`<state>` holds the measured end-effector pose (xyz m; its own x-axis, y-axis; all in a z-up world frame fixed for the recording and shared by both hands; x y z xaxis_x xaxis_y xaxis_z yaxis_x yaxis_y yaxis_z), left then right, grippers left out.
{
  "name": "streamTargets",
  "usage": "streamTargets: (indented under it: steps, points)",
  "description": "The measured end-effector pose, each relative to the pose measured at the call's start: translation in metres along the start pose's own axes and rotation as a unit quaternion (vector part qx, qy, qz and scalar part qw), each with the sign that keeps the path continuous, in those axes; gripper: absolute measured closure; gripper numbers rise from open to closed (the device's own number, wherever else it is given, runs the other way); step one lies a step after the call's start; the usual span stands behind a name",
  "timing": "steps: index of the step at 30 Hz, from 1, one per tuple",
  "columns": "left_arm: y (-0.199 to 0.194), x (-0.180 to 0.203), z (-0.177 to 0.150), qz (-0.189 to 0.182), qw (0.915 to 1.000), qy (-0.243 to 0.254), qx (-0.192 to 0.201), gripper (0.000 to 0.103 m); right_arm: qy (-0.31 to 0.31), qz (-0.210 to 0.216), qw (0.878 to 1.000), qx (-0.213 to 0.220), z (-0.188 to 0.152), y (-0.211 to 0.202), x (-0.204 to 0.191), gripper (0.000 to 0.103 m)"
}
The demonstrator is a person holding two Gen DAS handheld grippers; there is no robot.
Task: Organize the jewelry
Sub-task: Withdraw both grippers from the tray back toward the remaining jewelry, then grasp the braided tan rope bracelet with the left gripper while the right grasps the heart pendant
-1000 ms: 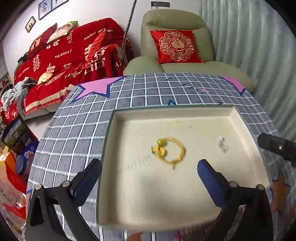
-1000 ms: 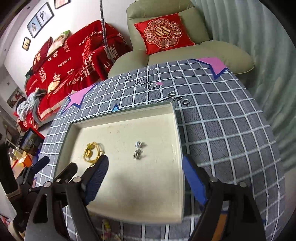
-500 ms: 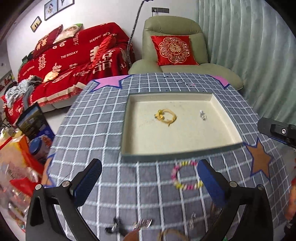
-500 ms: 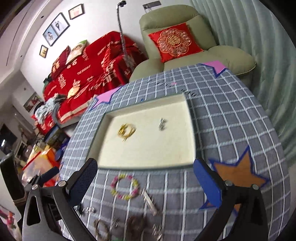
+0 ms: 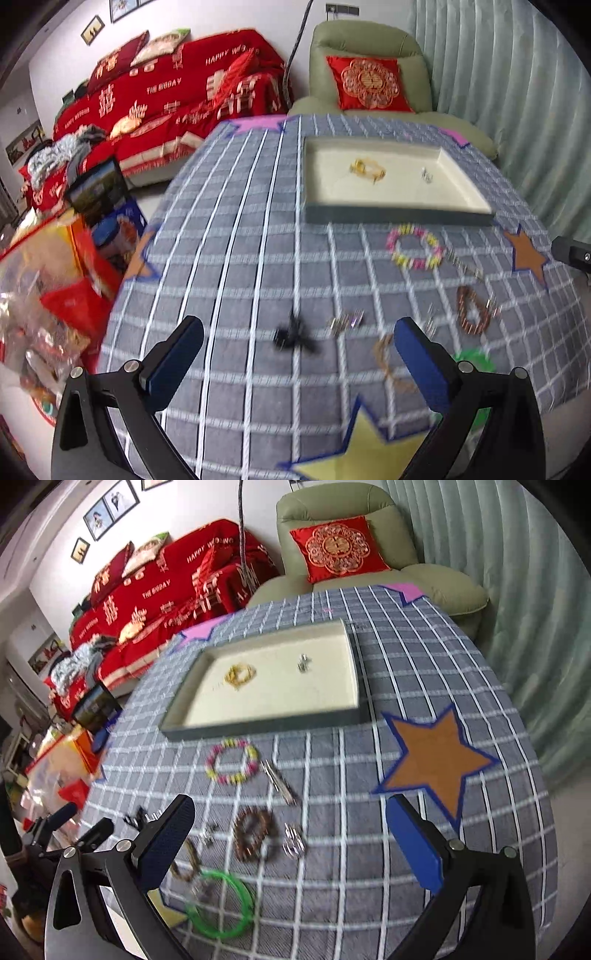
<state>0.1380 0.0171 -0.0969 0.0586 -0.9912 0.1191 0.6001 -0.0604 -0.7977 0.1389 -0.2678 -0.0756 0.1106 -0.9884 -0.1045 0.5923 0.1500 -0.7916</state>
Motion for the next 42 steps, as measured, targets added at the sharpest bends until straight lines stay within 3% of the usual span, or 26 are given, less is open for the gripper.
streamTargets:
  steps: [9,11,15,17,24,30,35,38,39,42]
  points:
    - [0.012,-0.012,-0.046,-0.010,0.9988,-0.008,-0.047,0.003,0.006,-0.021,0.998,-0.062,-0.061,0.022,0.007,0.000]
    - [0.013,-0.004,-0.049,-0.021,0.9985,-0.002,-0.050,0.015,0.003,-0.033,0.997,-0.069,-0.068,0.025,0.010,0.000]
    - [0.021,0.015,-0.052,-0.041,0.9970,0.002,-0.065,0.017,-0.007,-0.048,0.995,-0.086,-0.077,0.036,0.014,0.001]
    - [0.026,0.025,-0.055,-0.048,0.9961,0.006,-0.074,0.027,-0.012,-0.049,0.995,-0.091,-0.080,0.041,0.014,0.005]
    - [0.045,0.046,-0.058,-0.050,0.9943,0.016,-0.092,0.034,-0.036,-0.047,0.994,-0.097,-0.077,0.058,0.006,0.016]
    - [0.050,0.057,-0.056,-0.038,0.9950,0.038,-0.084,0.035,-0.084,-0.069,0.990,-0.091,-0.067,0.069,-0.011,0.030]
    - [0.047,0.069,-0.058,-0.045,0.9937,0.061,-0.082,0.050,-0.101,-0.074,0.989,-0.084,-0.062,0.072,-0.021,0.038]
    - [0.046,0.077,-0.060,-0.055,0.9922,0.073,-0.086,0.069,-0.103,-0.073,0.989,-0.083,-0.060,0.073,-0.025,0.046]
    - [0.045,0.079,-0.060,-0.058,0.9918,0.075,-0.086,0.085,-0.104,-0.072,0.989,-0.082,-0.059,0.074,-0.026,0.053]
    - [0.044,0.080,-0.061,-0.068,0.9912,0.072,-0.087,0.089,-0.102,-0.075,0.989,-0.081,-0.058,0.072,-0.027,0.084]
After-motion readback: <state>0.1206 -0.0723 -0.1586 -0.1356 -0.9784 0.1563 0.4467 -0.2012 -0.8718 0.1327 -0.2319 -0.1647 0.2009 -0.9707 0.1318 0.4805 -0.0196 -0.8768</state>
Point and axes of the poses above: each gripper's, at about its wrist camera, not at the fingertips, and y roughly the way its jaws point, x to its right, z to its top, the point moved 7 cm from there along y, roughly the way its jaws point, and after that the axes turned 14 degrees about -y, right-handed, at the moved point
